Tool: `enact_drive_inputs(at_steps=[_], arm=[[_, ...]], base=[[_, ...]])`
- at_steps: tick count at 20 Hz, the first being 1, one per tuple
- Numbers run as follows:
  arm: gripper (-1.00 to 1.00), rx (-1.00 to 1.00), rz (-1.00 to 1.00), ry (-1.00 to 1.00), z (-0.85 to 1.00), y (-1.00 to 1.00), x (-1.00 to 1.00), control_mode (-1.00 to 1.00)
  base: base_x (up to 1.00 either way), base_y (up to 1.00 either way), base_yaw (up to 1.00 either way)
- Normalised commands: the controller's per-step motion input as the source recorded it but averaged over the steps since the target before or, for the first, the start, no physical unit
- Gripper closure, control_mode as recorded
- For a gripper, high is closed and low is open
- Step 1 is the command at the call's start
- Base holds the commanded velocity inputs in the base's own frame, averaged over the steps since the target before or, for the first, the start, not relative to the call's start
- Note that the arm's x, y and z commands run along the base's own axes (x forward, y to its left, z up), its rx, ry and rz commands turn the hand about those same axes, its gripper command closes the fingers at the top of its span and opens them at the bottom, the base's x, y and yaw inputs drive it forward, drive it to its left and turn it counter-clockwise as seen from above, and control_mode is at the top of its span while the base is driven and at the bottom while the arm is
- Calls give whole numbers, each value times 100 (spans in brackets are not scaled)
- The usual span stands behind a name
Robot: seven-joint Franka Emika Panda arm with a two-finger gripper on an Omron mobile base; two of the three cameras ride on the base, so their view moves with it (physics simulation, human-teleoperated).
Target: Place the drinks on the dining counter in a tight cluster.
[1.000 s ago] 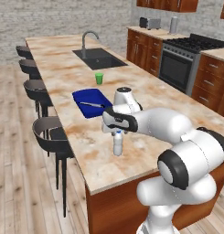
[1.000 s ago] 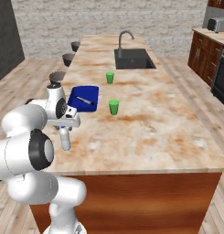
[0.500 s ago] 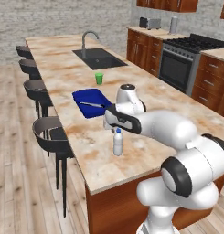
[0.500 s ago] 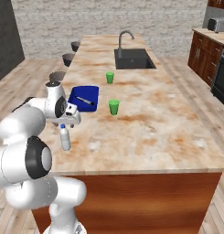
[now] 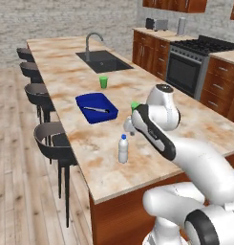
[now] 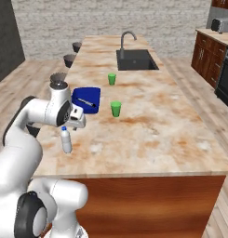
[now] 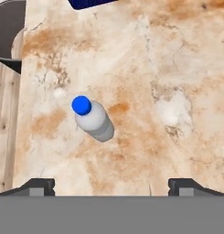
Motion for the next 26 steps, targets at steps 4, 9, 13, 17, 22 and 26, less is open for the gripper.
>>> enact_drive_inputs(at_steps=[4,9,13,17,22,26], arm=[[-100,0,0,-3,71,-11,-55,-100],[-100,-1,2,-2,55,-1,-87,-100],[-100,-8,5,0,40,0,-91,-100],[-100,-13,2,0,28,-6,-61,-100],[-100,-5,2,0,11,-1,-6,-100],[-100,0,0,0,0,0,0,-100]], base=[[0,0,0],[0,0,0],[0,0,0],[0,0,0],[0,0,0],[0,0,0]])
